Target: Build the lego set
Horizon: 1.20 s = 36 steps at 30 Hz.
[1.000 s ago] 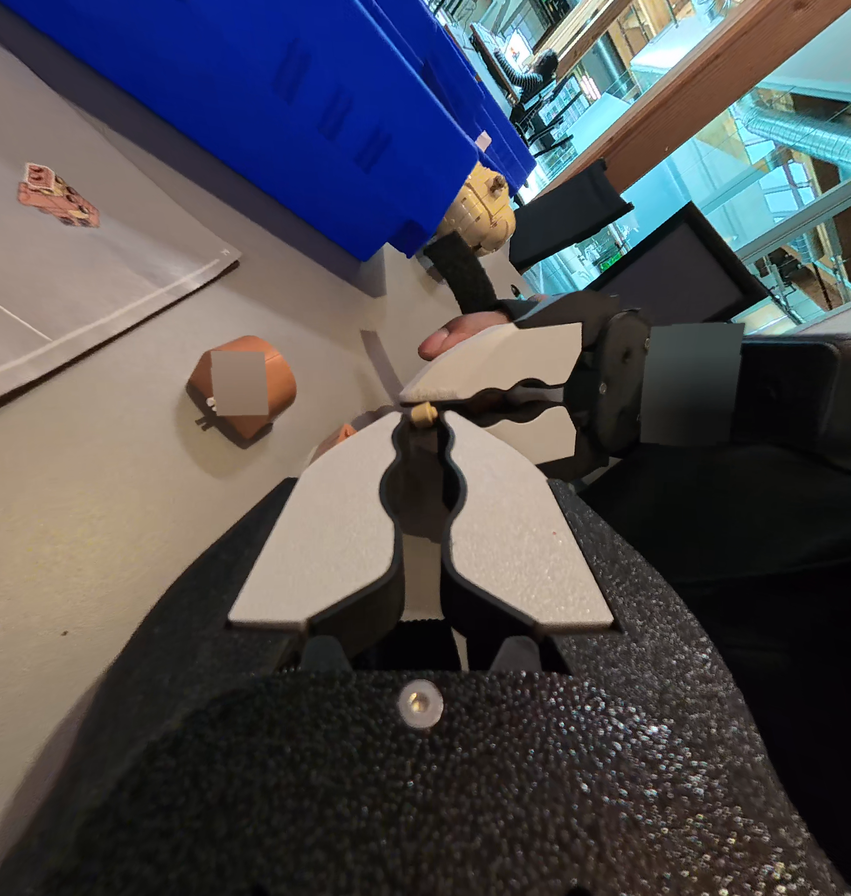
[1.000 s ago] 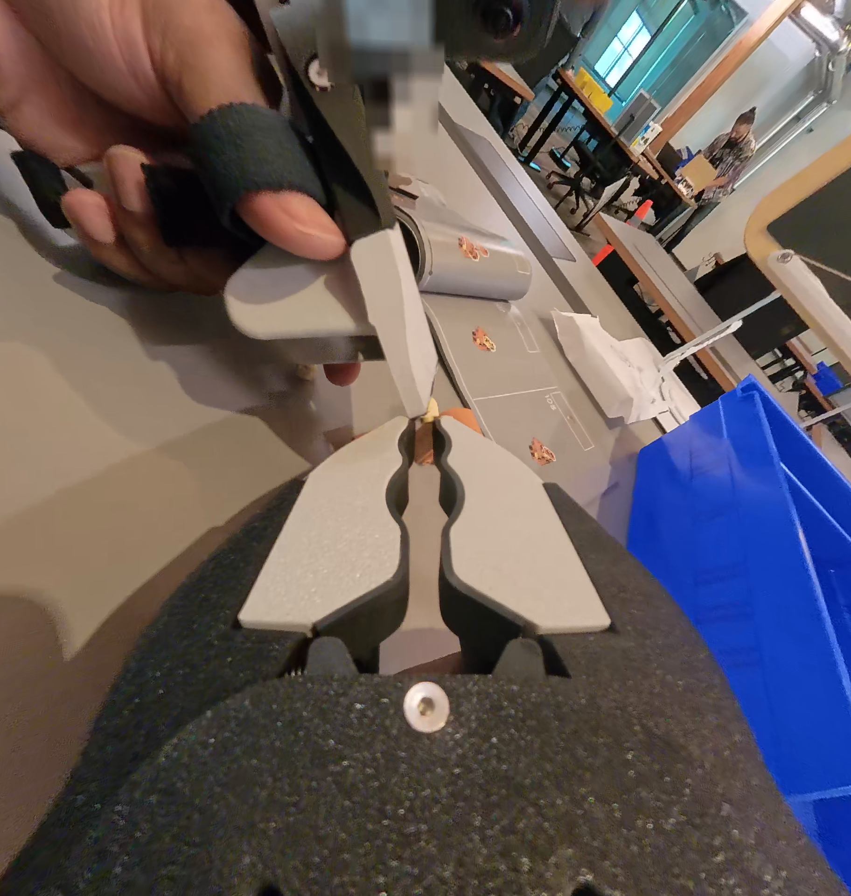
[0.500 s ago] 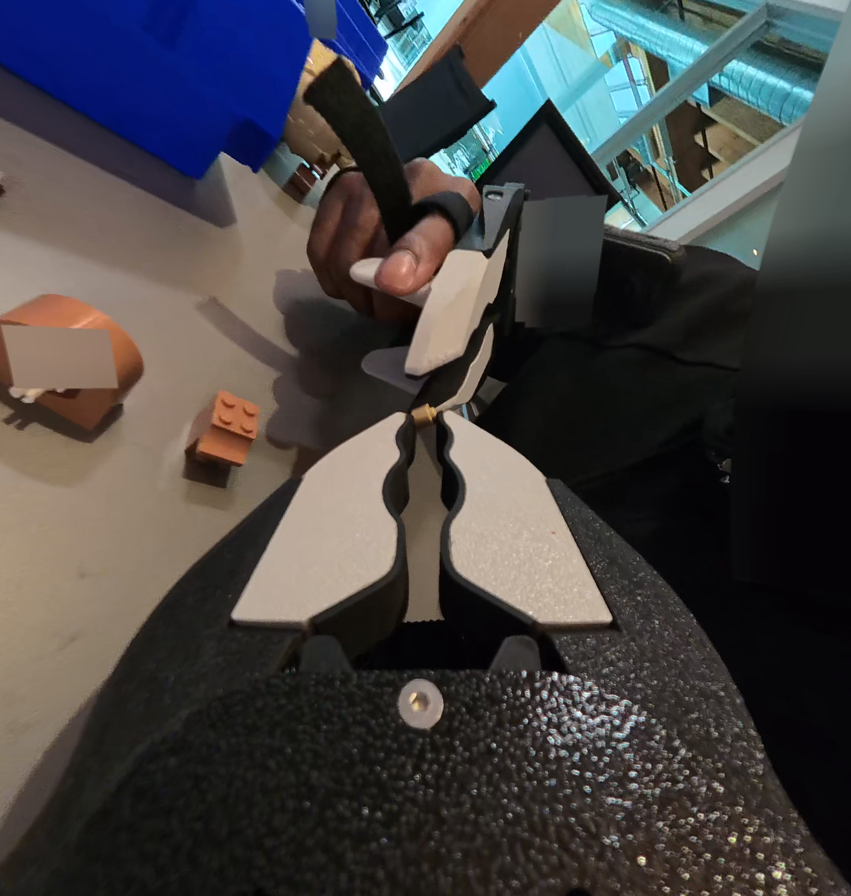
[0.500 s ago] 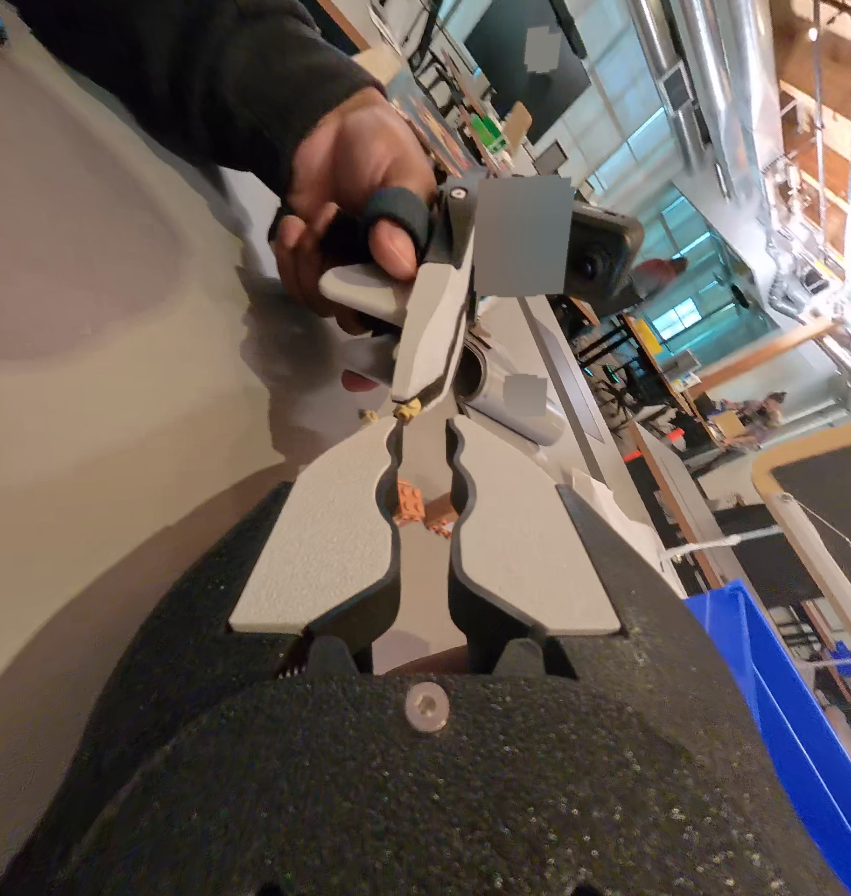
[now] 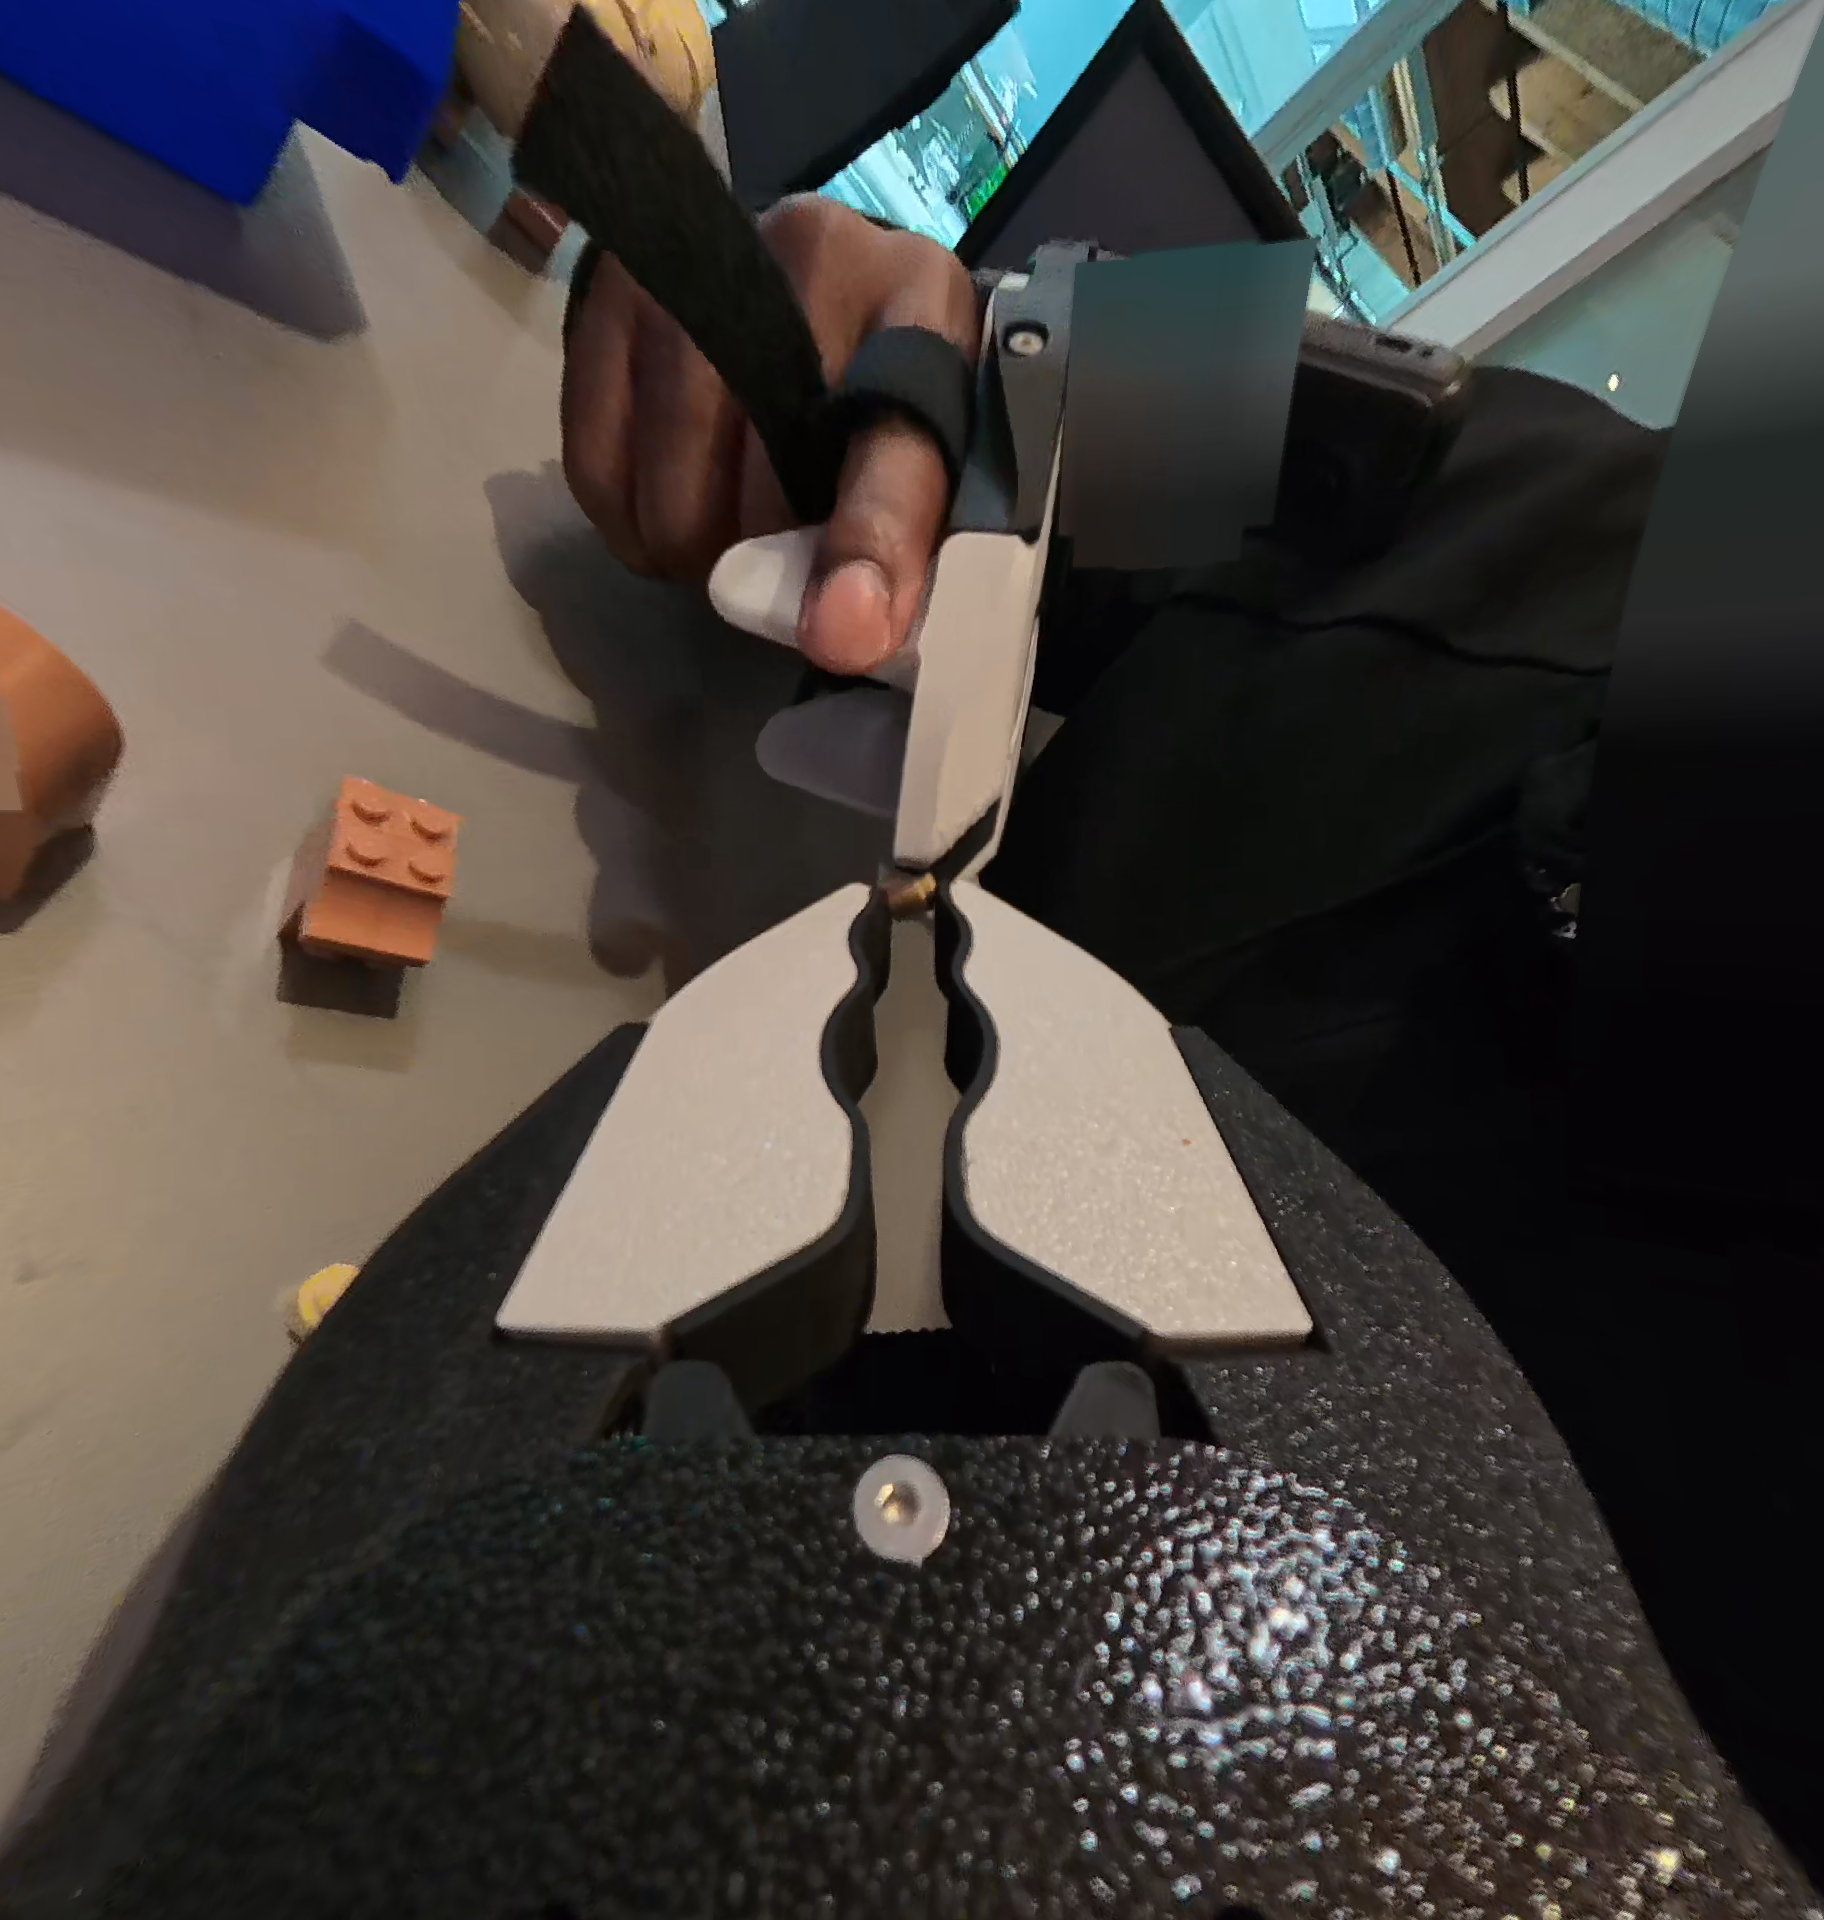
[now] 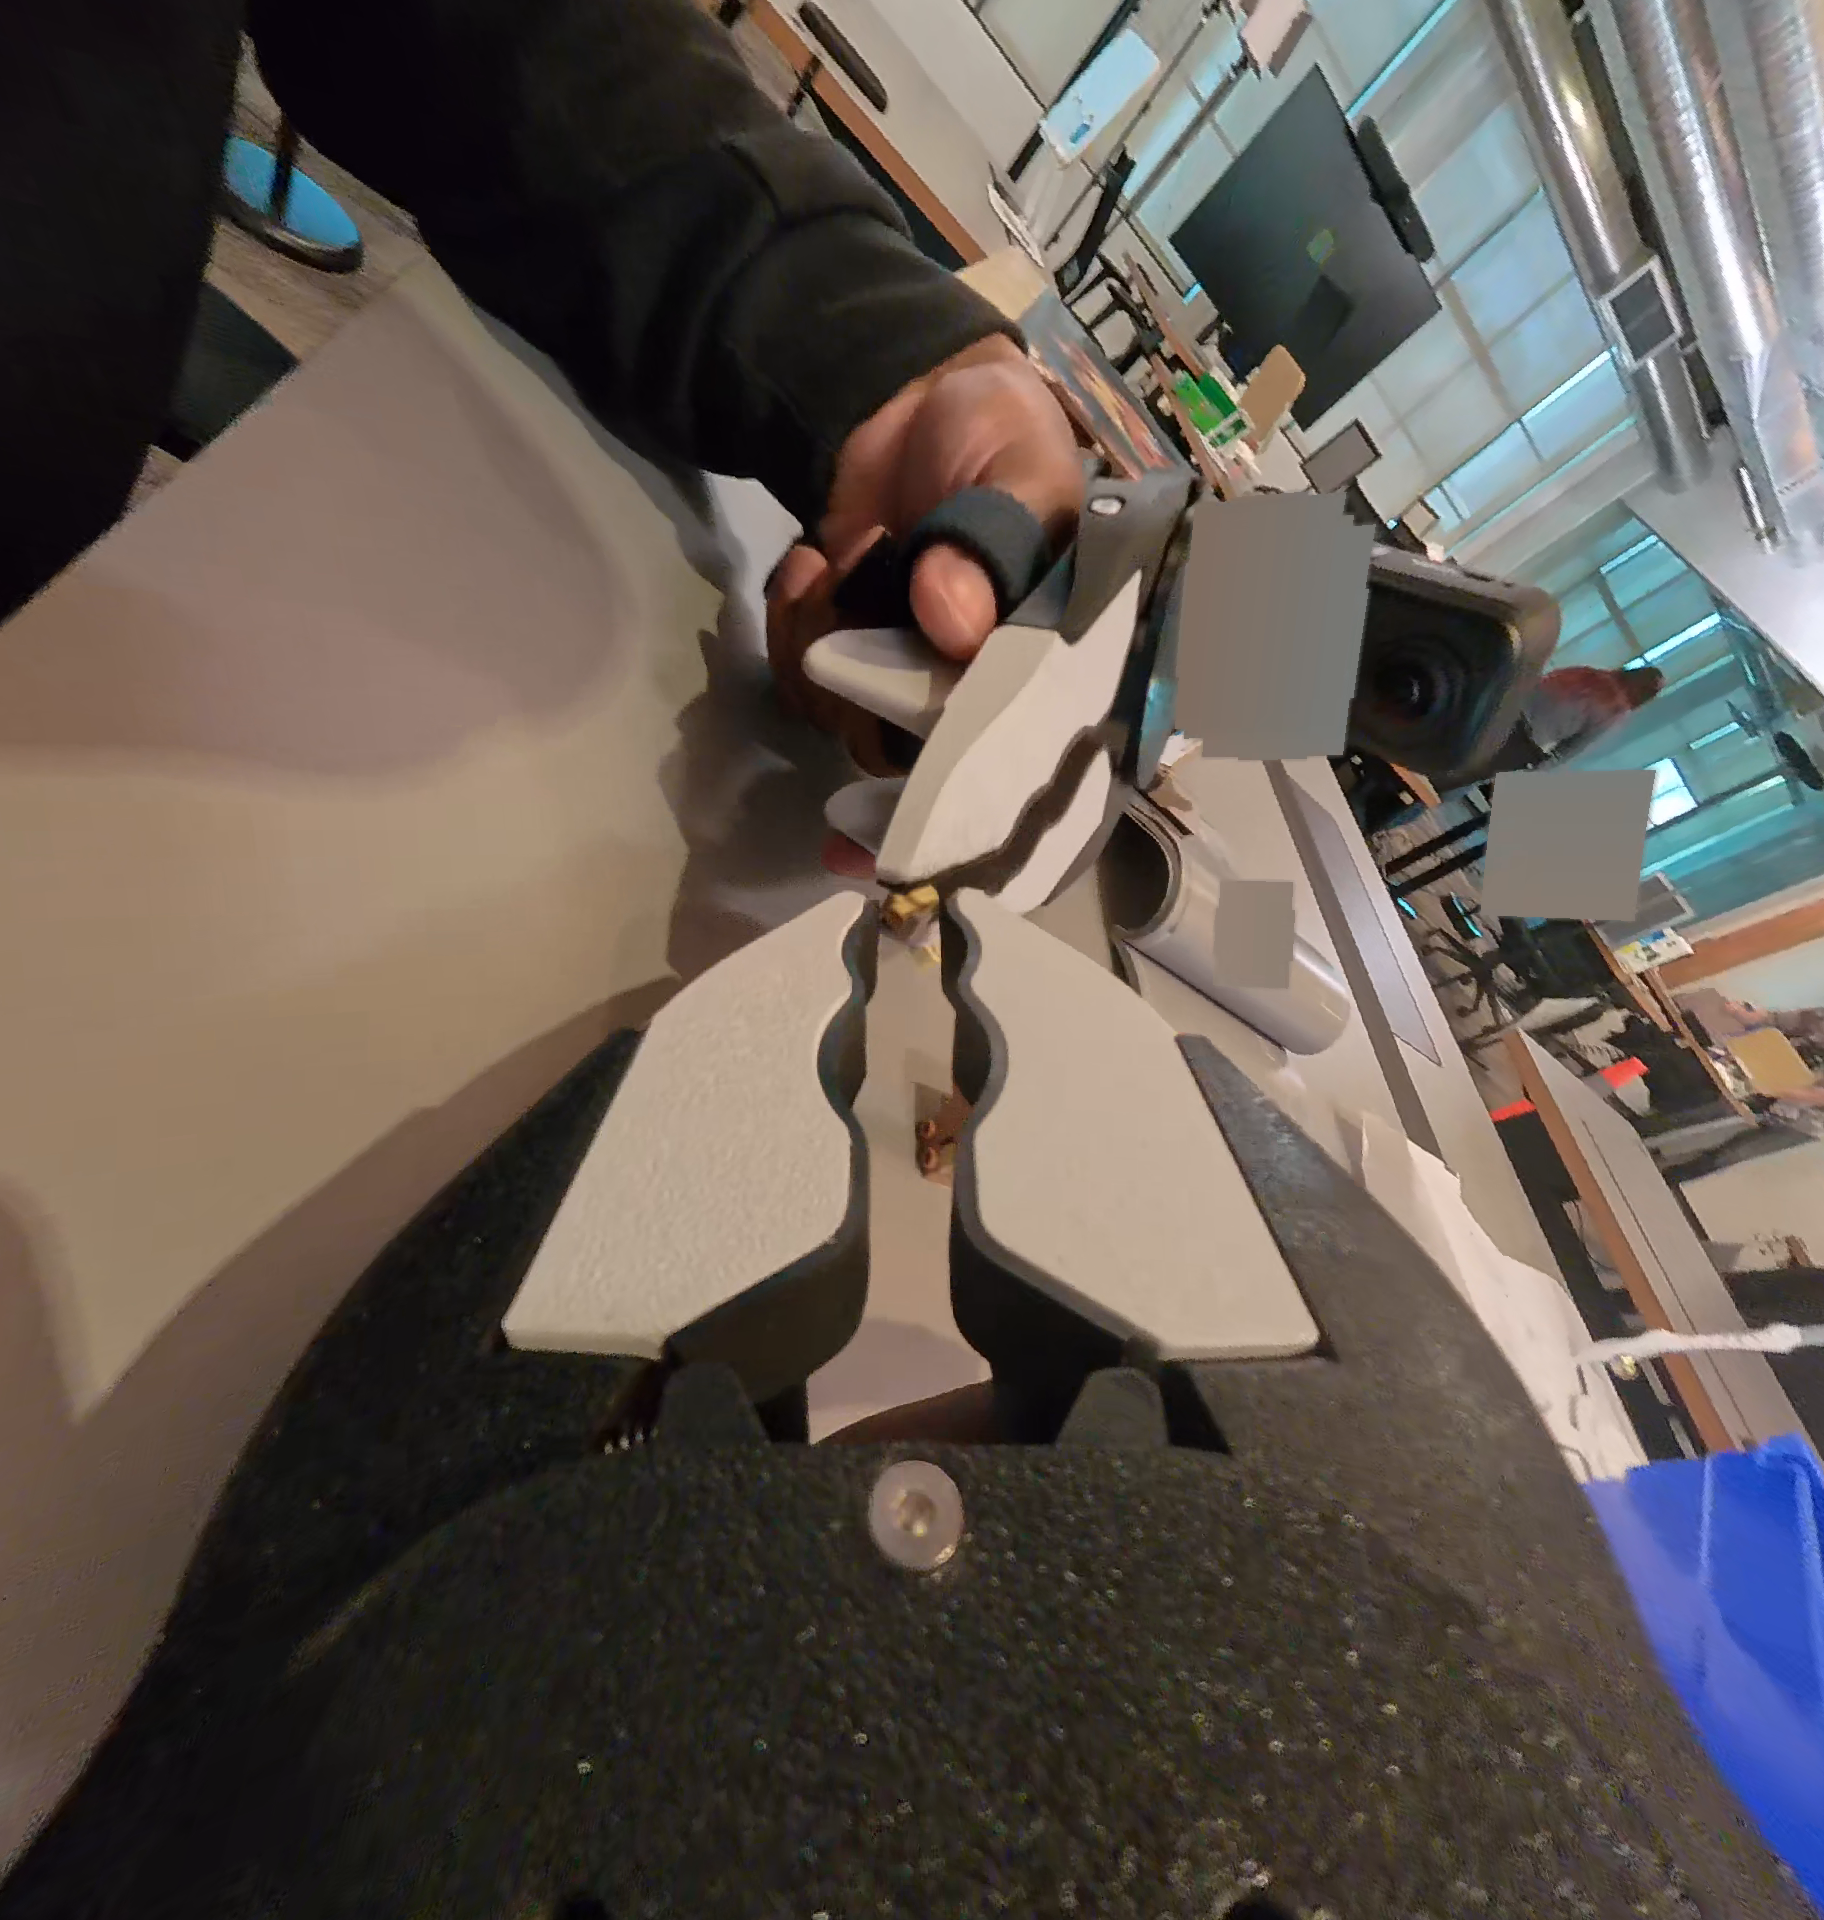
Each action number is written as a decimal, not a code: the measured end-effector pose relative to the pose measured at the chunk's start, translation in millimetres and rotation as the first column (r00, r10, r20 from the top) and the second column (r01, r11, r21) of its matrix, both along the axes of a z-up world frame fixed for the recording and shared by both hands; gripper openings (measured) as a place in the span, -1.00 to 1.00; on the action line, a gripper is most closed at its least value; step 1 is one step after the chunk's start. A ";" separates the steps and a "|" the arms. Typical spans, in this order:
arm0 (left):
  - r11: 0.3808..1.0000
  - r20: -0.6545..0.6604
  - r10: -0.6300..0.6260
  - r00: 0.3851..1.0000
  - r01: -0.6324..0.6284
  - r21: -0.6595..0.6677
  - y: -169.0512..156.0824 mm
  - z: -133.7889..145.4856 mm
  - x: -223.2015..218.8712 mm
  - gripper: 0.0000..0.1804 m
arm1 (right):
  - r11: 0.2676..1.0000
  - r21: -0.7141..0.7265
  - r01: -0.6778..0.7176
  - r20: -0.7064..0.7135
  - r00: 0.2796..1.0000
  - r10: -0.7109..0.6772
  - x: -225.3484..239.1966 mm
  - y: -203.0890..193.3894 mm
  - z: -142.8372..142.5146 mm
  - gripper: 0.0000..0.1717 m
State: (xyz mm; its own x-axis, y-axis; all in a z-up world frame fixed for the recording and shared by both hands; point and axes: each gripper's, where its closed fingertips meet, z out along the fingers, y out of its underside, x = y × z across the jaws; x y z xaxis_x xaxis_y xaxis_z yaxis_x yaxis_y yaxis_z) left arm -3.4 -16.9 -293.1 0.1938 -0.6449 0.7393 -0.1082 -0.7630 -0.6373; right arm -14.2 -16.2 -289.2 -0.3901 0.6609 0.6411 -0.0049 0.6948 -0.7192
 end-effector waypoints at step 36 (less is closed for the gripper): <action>0.999 0.026 0.033 0.999 -0.033 0.010 4.7 5.1 -8.4 -0.94 | 0.995 -0.051 0.091 0.001 0.996 -0.091 -5.8 4.7 3.8 -0.77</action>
State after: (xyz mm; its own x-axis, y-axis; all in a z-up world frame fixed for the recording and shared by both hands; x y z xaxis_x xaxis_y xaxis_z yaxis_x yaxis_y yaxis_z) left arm -11.8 -12.1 -288.1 0.1957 -0.6462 0.7376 -0.0665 -0.7592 -0.6474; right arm -20.0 -11.5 -285.4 -0.3260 0.7253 0.6064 0.0551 0.6549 -0.7537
